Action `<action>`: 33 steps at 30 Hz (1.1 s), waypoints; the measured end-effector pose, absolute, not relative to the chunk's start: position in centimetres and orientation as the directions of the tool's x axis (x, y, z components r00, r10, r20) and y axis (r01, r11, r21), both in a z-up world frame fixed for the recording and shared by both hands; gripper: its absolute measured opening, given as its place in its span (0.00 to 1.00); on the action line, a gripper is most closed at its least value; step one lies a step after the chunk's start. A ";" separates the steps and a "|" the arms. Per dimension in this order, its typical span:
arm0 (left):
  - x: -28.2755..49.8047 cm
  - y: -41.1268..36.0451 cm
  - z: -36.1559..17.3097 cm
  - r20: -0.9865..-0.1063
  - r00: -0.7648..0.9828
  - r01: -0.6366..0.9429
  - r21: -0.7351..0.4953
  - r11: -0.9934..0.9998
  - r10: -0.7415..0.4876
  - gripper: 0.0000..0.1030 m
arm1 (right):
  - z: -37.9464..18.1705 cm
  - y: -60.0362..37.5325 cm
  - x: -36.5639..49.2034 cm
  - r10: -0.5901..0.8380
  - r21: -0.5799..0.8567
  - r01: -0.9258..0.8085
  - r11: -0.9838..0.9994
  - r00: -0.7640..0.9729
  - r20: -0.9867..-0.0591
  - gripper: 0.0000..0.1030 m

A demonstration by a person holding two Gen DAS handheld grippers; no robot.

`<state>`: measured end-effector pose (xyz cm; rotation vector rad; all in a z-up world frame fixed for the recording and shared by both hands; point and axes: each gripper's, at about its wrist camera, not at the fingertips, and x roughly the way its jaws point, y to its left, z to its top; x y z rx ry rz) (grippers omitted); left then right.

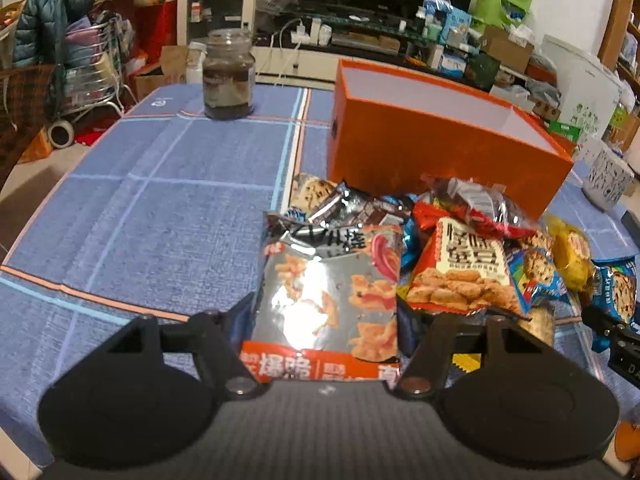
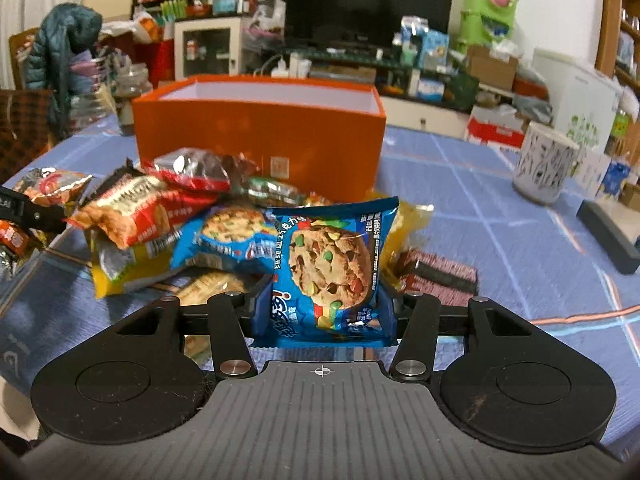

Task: Organize snacks
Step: 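Carry the cookie pack with the right tool while the left tool lifts the silver chip bag, then open both tools to drop the cookie pack and chip bag into the orange box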

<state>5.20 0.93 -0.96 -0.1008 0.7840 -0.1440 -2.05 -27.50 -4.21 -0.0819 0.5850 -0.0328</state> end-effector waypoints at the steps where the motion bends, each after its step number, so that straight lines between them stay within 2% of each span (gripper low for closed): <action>1: 5.0 1.0 -0.7 -0.690 0.704 0.088 -0.152 0.984 -0.169 0.62 | -3.9 -27.5 -2.1 -0.049 -0.080 0.006 0.997 0.837 -0.545 0.37; 7: 4.3 0.8 1.6 -0.636 0.751 0.089 -0.169 0.982 -0.178 0.62 | -1.2 -28.0 -2.4 0.027 0.013 -0.024 1.000 0.852 -0.524 0.37; 11: 6.3 0.1 3.7 -0.601 0.769 0.099 -0.224 0.969 -0.218 0.62 | 0.8 -28.8 -0.7 0.079 0.063 -0.054 0.997 0.854 -0.515 0.37; 16: 11.8 -2.2 6.2 -0.562 0.793 0.120 -0.235 0.964 -0.236 0.62 | 4.8 -30.0 5.4 0.141 0.118 -0.097 0.988 0.877 -0.459 0.37; 19: 15.9 -3.4 7.2 -0.552 0.792 0.126 -0.267 0.955 -0.259 0.62 | 5.9 -30.2 10.2 0.156 0.127 -0.108 0.986 0.872 -0.464 0.37; 22: 20.0 -4.7 7.5 -0.565 0.788 0.120 -0.249 0.961 -0.245 0.62 | 6.0 -30.4 15.2 0.166 0.148 -0.105 0.983 0.853 -0.495 0.37; 28: 25.5 -5.6 4.9 -0.649 0.729 0.080 -0.235 0.969 -0.218 0.62 | 3.8 -29.9 22.2 0.121 0.108 -0.071 0.992 0.809 -0.575 0.37; 29: 25.7 -5.7 4.4 -0.657 0.723 0.082 -0.226 0.971 -0.213 0.63 | 3.5 -29.9 22.7 0.120 0.112 -0.067 0.991 0.804 -0.583 0.37; 31: 25.8 -5.7 3.8 -0.663 0.709 0.099 -0.244 0.965 -0.241 0.74 | 2.9 -29.8 23.6 0.111 0.107 -0.057 0.993 0.793 -0.599 0.40; 33: 25.1 -5.3 4.1 -0.648 0.713 0.113 -0.270 0.956 -0.267 0.80 | 2.8 -30.0 23.7 0.123 0.130 -0.055 0.990 0.787 -0.605 0.50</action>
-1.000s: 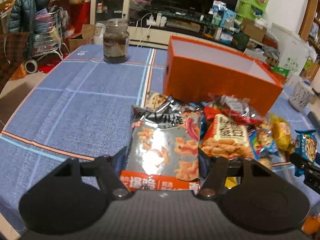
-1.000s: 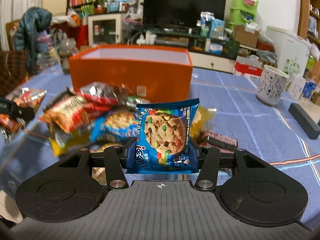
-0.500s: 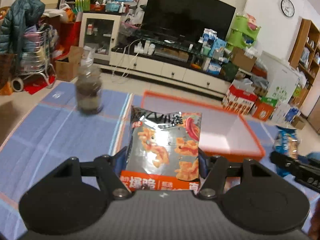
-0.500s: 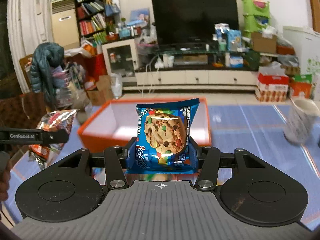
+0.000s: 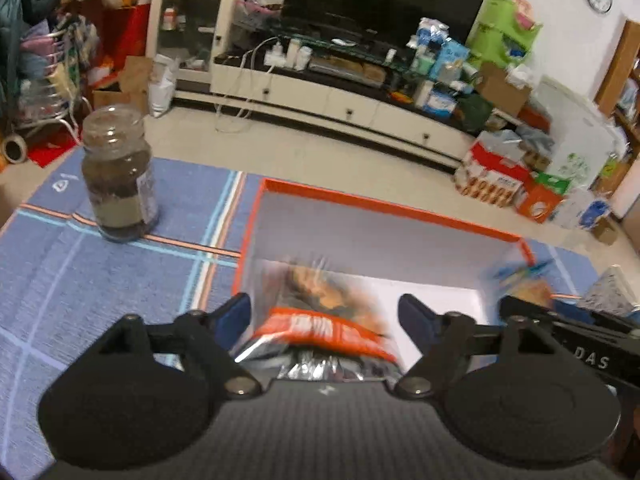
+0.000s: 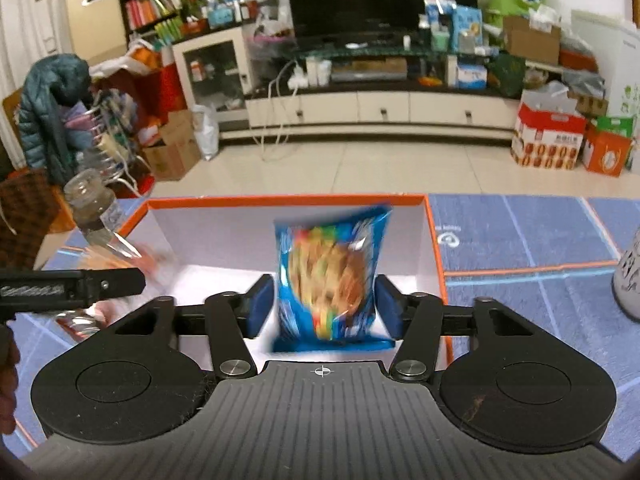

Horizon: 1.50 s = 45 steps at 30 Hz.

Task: Organize snacks
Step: 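Open both tools to drop the cookie pack and chip bag into the orange box, then grasp the dark chocolate wafer pack with the right tool while the left tool grasps the red-white broad-bean bag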

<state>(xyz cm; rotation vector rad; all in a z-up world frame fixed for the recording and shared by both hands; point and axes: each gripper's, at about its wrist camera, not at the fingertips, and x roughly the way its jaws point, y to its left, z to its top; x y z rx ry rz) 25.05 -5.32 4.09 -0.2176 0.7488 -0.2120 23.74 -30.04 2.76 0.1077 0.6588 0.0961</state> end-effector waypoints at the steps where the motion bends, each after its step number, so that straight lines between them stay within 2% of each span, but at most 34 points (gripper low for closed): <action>1: 24.3 -5.1 4.5 -0.635 0.725 0.114 -0.272 0.955 -0.268 0.82 | 3.0 -30.3 23.2 0.133 0.143 -0.059 0.988 0.797 -0.589 0.56; 4: 20.9 -3.8 5.9 -0.586 0.761 0.114 -0.302 0.946 -0.279 0.91 | 4.8 -31.8 19.6 0.120 0.156 -0.044 0.987 0.846 -0.520 0.60; 7: 15.5 -2.2 6.7 -0.532 0.804 0.120 -0.293 0.948 -0.266 0.94 | 6.3 -34.4 13.6 0.080 0.159 -0.011 0.987 0.896 -0.436 0.78; 11: 9.1 -0.9 5.7 -0.516 0.833 0.078 -0.247 0.966 -0.199 0.96 | 6.1 -37.9 5.2 -0.072 0.069 0.102 0.992 0.932 -0.355 0.81; 13: 7.2 -0.7 4.8 -0.518 0.837 0.052 -0.248 0.967 -0.178 0.96 | 5.2 -39.2 2.4 -0.066 0.059 0.092 0.994 0.934 -0.351 0.81; 15: 6.1 -0.8 3.8 -0.531 0.827 0.049 -0.256 0.965 -0.183 0.96 | 4.0 -39.5 1.3 -0.030 -0.014 0.026 1.000 0.928 -0.372 0.84; 17: 5.3 -1.5 2.7 -0.542 0.824 0.057 -0.212 0.976 -0.166 0.96 | 2.0 -39.2 1.5 -0.079 -0.143 0.017 0.990 0.895 -0.438 0.85; 18: 5.3 -1.9 2.2 -0.557 0.814 0.070 -0.189 0.979 -0.166 0.96 | 1.0 -39.3 1.9 -0.114 -0.148 0.048 0.988 0.868 -0.484 0.85; 21: 5.6 -2.3 1.7 -0.573 0.796 0.105 -0.182 0.978 -0.192 0.96 | -1.6 -40.8 3.2 -0.122 0.052 0.196 0.979 0.774 -0.621 0.82; 22: 5.7 -2.3 1.8 -0.565 0.802 0.110 -0.179 0.978 -0.194 0.96 | -2.1 -40.9 3.7 -0.093 0.098 0.203 0.974 0.760 -0.643 0.77; 23: 5.9 -2.3 2.0 -0.558 0.807 0.116 -0.172 0.978 -0.194 0.96 | -2.3 -40.6 4.1 -0.089 0.097 0.197 0.976 0.759 -0.645 0.75; 25: 6.3 -2.6 2.1 -0.552 0.809 0.135 -0.160 0.978 -0.202 0.96 | -2.2 -39.6 4.6 -0.103 0.050 0.173 0.984 0.768 -0.632 0.77; 29: 7.0 -3.6 1.6 -0.568 0.789 0.173 -0.160 0.972 -0.234 0.97 | -3.3 -38.0 4.4 -0.047 0.059 0.115 0.992 0.746 -0.664 0.80; 32: 7.2 -5.2 0.6 -0.595 0.769 0.200 -0.120 0.972 -0.231 0.97 | -3.9 -37.4 4.6 -0.095 -0.011 0.120 0.993 0.727 -0.680 0.81; 45: 8.3 -9.3 -1.2 -0.641 0.730 0.276 -0.044 0.960 -0.239 0.97 | -5.3 -38.4 5.0 -0.076 0.026 0.134 0.991 0.695 -0.715 0.86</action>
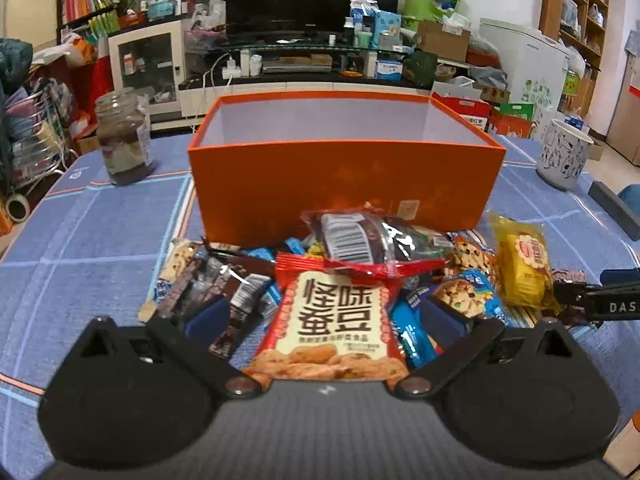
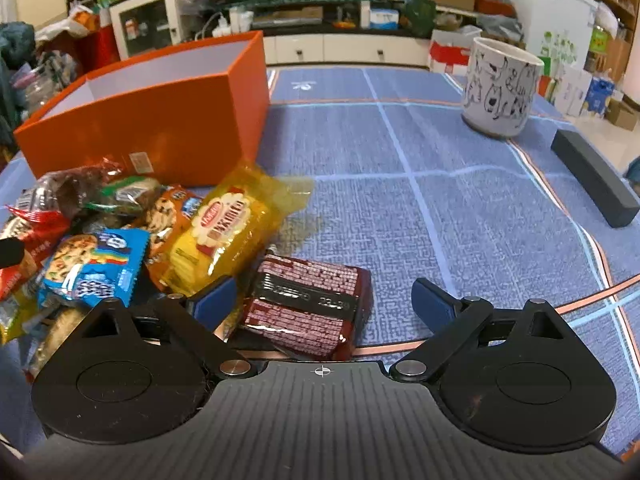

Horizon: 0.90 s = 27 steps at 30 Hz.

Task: Organize snacks
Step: 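Grasp the dark chocolate wafer pack with the right tool while the left tool grasps the red-white broad-bean bag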

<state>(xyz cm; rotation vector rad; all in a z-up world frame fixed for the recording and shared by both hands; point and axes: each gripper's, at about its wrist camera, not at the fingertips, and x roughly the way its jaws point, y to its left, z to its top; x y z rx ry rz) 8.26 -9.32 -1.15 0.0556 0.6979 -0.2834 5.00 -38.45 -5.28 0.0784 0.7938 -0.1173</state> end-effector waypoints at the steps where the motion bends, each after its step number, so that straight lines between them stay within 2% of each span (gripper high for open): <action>1: 8.3 -9.4 -1.2 -0.643 0.727 0.280 -0.043 0.959 -0.241 0.97 | -5.4 -38.5 5.1 -0.069 0.032 0.133 0.991 0.686 -0.725 0.86; 4: 8.4 -9.4 -1.4 -0.652 0.719 0.281 -0.044 0.959 -0.241 0.97 | -5.9 -38.6 5.3 -0.041 0.064 0.133 0.989 0.666 -0.745 0.86; 9: 8.6 -9.1 -1.6 -0.660 0.713 0.270 -0.049 0.961 -0.234 0.97 | -6.7 -38.2 6.1 -0.049 0.033 0.115 0.993 0.642 -0.765 0.81; 10: 8.6 -9.0 -1.6 -0.659 0.715 0.269 -0.049 0.962 -0.233 0.97 | -6.6 -38.1 6.2 -0.057 0.021 0.113 0.993 0.642 -0.765 0.74; 11: 8.6 -9.0 -1.6 -0.659 0.715 0.269 -0.048 0.962 -0.233 0.97 | -6.5 -38.1 6.1 -0.063 0.011 0.111 0.994 0.644 -0.763 0.61; 14: 8.5 -8.8 -1.6 -0.662 0.711 0.270 -0.057 0.961 -0.238 0.97 | -6.0 -38.4 6.0 -0.061 0.021 0.122 0.992 0.633 -0.772 0.49; 26: 9.8 -9.2 -2.5 -0.683 0.677 0.273 -0.111 0.956 -0.273 0.95 | -5.9 -38.0 5.5 -0.043 0.016 0.089 0.996 0.626 -0.778 0.49; 27: 10.0 -9.1 -2.6 -0.687 0.671 0.265 -0.127 0.956 -0.278 0.80 | -5.9 -38.0 5.5 -0.041 0.018 0.088 0.996 0.626 -0.779 0.48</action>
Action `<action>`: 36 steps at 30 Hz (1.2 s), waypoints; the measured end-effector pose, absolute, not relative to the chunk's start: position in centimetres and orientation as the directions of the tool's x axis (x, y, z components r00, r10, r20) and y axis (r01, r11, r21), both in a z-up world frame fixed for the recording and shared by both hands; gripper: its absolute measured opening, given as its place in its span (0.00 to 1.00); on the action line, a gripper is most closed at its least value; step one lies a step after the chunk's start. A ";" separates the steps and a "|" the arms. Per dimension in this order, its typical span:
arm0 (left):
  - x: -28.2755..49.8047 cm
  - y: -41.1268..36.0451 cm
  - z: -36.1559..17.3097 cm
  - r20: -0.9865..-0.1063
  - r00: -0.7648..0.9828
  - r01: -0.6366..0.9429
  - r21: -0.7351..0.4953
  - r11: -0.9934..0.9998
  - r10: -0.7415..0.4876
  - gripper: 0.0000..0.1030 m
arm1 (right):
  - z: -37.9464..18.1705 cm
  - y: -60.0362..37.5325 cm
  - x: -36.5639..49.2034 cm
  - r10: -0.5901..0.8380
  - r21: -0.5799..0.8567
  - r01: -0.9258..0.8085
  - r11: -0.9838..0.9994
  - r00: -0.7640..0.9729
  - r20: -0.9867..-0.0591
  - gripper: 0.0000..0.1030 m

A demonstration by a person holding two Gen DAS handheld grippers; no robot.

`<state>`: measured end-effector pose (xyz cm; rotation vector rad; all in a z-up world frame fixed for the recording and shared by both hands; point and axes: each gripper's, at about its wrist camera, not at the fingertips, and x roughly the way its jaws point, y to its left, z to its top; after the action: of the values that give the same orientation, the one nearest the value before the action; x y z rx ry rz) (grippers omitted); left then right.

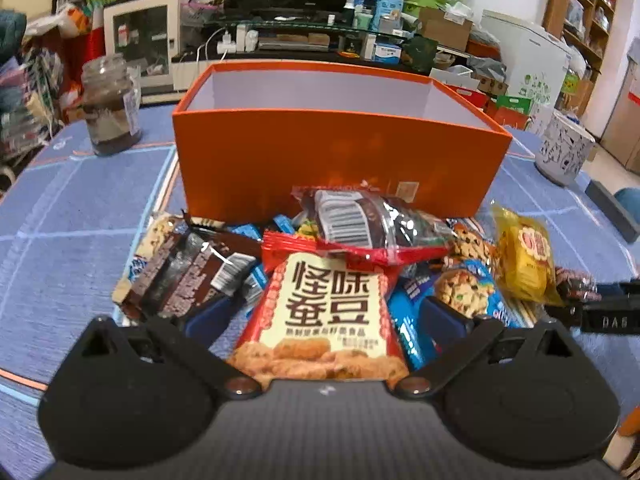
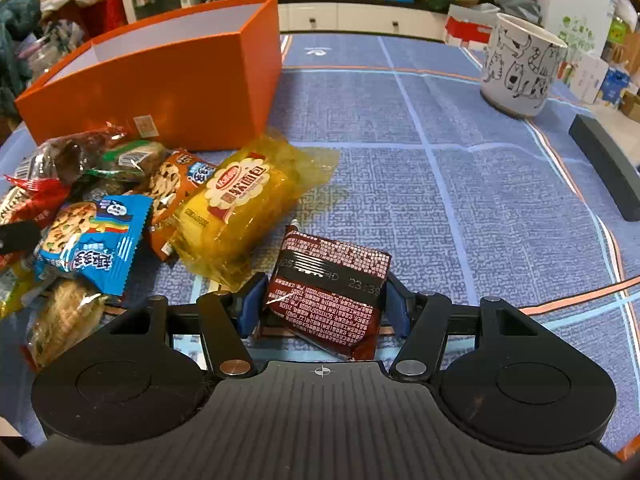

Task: Organize snacks
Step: 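Grasp the dark chocolate wafer pack with the right tool while the left tool grasps the red-white broad-bean bag, then lift both packs over the orange box and open both tools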

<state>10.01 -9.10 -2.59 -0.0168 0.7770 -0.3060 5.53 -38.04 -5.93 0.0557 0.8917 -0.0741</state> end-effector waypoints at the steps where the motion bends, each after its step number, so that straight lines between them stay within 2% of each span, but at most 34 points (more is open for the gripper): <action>1: 10.3 -9.0 -2.7 -0.700 0.656 0.257 -0.145 0.955 -0.283 0.62 | -5.9 -38.0 5.5 -0.040 0.018 0.086 0.996 0.626 -0.779 0.48; 3: 10.6 -8.7 -2.7 -0.713 0.638 0.235 -0.180 0.955 -0.291 0.58 | -5.9 -38.0 5.5 -0.037 0.017 0.081 0.997 0.625 -0.779 0.48; 9: 10.0 -8.7 -2.3 -0.723 0.639 0.229 -0.146 0.963 -0.262 0.55 | -5.8 -38.1 5.5 -0.030 0.029 0.084 0.996 0.623 -0.782 0.48; 14: 9.0 -8.8 -1.4 -0.716 0.672 0.216 -0.055 0.975 -0.189 0.55 | -5.4 -38.4 5.2 -0.017 0.052 0.093 0.994 0.623 -0.782 0.47; 26: 8.6 -7.6 -0.9 -0.711 0.693 0.156 -0.013 0.988 -0.119 0.55 | -3.1 -37.8 4.1 -0.091 -0.025 0.103 0.994 0.699 -0.710 0.47; 36: 8.1 -7.4 -0.7 -0.701 0.708 0.135 0.012 0.991 -0.088 0.55 | -1.7 -37.9 3.6 -0.095 -0.029 0.102 0.994 0.739 -0.667 0.47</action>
<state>8.07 -7.37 -0.67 0.0639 0.7742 -0.1242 3.61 -37.94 -1.73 0.0095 0.7319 -0.1084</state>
